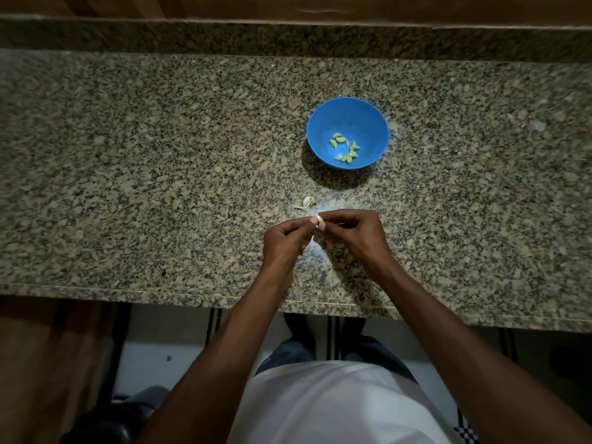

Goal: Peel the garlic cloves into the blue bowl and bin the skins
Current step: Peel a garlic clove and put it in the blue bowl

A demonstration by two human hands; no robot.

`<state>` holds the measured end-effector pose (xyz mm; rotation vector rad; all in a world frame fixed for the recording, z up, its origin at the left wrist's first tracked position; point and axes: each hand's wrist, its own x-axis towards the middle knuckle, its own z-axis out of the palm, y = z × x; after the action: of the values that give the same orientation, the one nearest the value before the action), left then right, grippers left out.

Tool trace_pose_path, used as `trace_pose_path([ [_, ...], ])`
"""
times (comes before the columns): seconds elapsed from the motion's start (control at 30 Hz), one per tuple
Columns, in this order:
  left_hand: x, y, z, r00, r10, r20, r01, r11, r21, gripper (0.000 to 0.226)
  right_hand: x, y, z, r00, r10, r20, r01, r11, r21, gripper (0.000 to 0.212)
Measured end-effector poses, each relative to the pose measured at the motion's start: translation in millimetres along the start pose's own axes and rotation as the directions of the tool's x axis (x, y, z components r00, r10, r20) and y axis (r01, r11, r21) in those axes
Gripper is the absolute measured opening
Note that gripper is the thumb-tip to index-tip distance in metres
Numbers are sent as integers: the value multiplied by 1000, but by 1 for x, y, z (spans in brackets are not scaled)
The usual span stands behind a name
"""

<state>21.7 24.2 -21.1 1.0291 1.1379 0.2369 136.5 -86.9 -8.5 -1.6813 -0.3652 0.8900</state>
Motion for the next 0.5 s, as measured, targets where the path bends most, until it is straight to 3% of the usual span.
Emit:
trace_pose_path([
  [0.2,-2,4,2,997,75,-15,-74,994,74,20,1,0,1,1000,-6,-6,6,1000,10,19],
  [0.5,-4,9,-1,975,173,139,-193,969,152,13,0,2,1,1000,27,2,-27,998,63,19],
])
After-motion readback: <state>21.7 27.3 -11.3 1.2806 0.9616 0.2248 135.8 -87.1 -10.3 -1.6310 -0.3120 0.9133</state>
